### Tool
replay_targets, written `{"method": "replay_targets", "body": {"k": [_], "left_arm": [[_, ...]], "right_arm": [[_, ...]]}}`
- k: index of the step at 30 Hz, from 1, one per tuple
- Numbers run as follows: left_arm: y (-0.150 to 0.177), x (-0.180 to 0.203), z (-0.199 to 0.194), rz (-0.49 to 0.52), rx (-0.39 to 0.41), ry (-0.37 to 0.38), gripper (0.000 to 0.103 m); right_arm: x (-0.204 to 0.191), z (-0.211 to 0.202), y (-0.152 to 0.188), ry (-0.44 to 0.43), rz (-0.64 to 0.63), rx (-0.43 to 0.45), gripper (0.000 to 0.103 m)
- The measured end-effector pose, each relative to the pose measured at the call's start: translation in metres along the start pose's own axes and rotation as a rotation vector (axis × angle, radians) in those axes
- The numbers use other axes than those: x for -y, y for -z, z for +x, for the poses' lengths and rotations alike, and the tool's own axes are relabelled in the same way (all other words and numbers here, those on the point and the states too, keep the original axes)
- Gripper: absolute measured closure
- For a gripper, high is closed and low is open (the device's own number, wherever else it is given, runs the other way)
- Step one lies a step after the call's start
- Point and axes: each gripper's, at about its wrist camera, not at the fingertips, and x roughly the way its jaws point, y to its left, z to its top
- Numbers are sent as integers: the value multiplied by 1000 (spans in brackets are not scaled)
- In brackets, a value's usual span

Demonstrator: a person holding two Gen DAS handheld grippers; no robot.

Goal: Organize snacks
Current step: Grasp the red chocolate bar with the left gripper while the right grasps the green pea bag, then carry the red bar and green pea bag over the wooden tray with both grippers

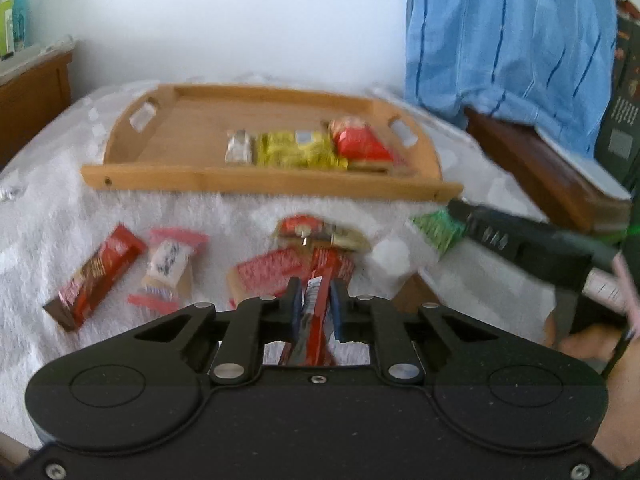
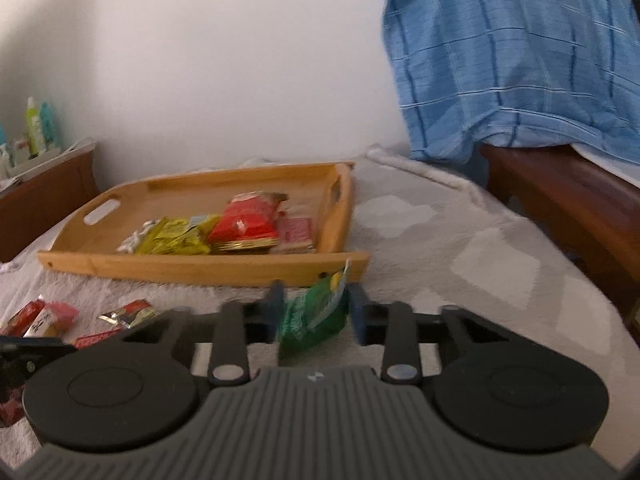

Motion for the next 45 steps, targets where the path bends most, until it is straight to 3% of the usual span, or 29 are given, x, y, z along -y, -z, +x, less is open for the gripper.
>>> {"method": "replay_targets", "body": {"k": [3, 7, 8, 9, 12, 13, 16, 19, 20, 22, 26, 32, 45], "left_arm": [[8, 2, 8, 5, -14, -16, 85], [9, 7, 13, 19, -7, -6, 69], [9, 8, 16, 15, -16, 1, 69], [9, 9, 20, 11, -26, 6, 69], [10, 12, 29, 13, -10, -4, 72], [9, 13, 30, 20, -9, -13, 81], [5, 12, 28, 3, -12, -12, 88], [2, 10, 22, -11, -5, -2, 89], [1, 10, 19, -7, 0, -7, 89], [-1, 10, 14, -11, 8, -7, 89], [-6, 7, 2, -27, 28, 18, 89], [-15, 7, -9, -45, 24, 141, 89], [-42, 7, -16, -34, 90, 186, 89]], "right_arm": [[8, 4, -2, 2, 40, -20, 65], [11, 7, 0, 0, 49, -35, 65], [10, 7, 0, 0, 43, -35, 60], [9, 7, 1, -1, 38, -35, 47], [3, 8, 3, -13, 12, -45, 38], [1, 10, 4, -12, -3, -48, 36], [-7, 18, 6, -6, -59, -65, 31], [-11, 25, 9, -8, -85, -93, 34], [-13, 26, 9, -9, -95, -95, 43], [-16, 24, 9, -19, -117, -88, 51], [-17, 14, 8, -42, -104, -54, 52], [-9, 2, -1, -31, -54, -1, 52], [12, 16, -25, -36, 23, 35, 51]]}}
